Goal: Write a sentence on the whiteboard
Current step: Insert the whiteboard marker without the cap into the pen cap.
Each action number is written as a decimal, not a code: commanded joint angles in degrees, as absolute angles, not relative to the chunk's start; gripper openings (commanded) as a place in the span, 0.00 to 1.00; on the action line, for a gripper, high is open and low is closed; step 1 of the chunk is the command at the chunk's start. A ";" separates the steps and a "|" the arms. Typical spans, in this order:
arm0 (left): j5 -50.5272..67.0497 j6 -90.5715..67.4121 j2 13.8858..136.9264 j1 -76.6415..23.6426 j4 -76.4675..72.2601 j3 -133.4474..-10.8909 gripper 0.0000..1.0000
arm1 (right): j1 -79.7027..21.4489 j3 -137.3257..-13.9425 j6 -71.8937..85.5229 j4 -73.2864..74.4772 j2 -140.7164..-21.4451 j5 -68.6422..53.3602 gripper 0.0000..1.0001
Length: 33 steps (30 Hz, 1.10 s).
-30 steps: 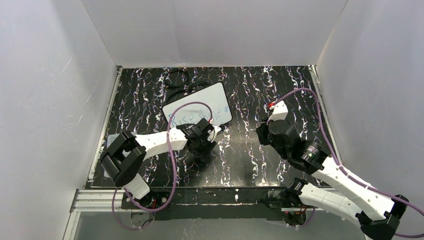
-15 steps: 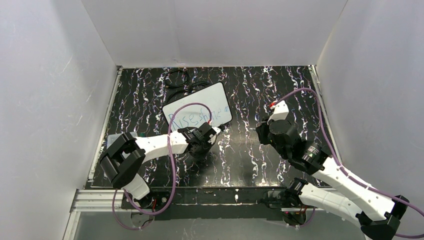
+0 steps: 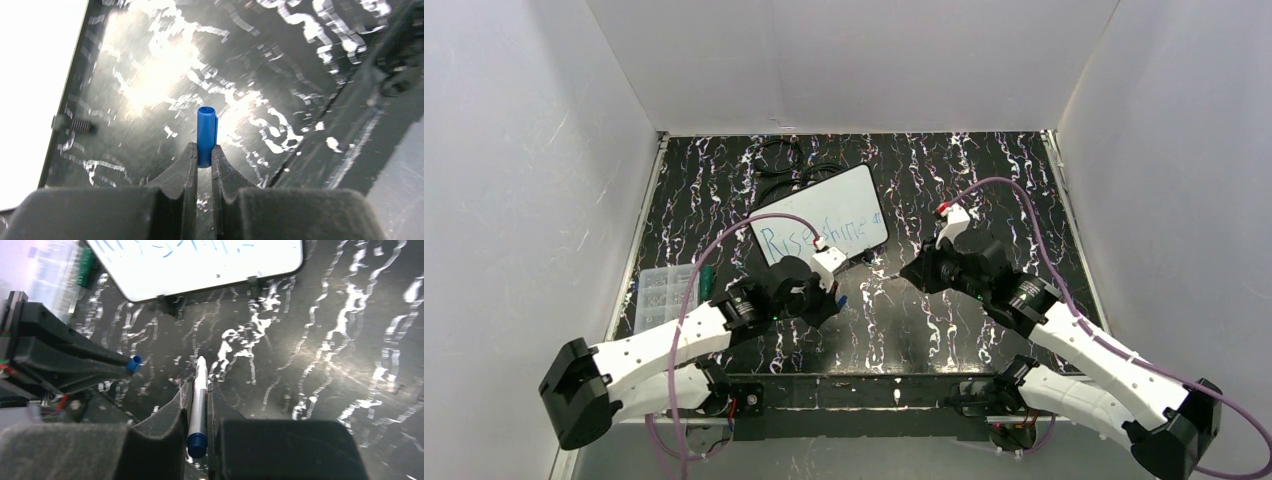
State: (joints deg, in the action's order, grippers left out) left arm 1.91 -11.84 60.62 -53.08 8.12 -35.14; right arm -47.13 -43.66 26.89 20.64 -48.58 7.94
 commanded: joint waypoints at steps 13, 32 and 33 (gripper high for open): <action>20.67 -0.26 51.42 -53.81 12.43 -38.80 0.00 | -34.10 -44.44 32.01 10.44 -50.81 -33.69 0.01; 21.70 -0.43 52.04 -53.81 12.17 -39.11 0.00 | -34.10 -44.97 30.53 12.32 -52.72 -38.71 0.01; 21.78 -0.44 52.11 -53.79 12.28 -39.23 0.00 | -34.10 -44.92 30.62 12.12 -52.80 -39.00 0.01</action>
State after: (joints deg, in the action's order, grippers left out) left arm 20.27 -1.04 52.34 -53.65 11.57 -37.26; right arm -34.24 -42.65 31.27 13.56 -52.64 -36.47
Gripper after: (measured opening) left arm 0.062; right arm 0.186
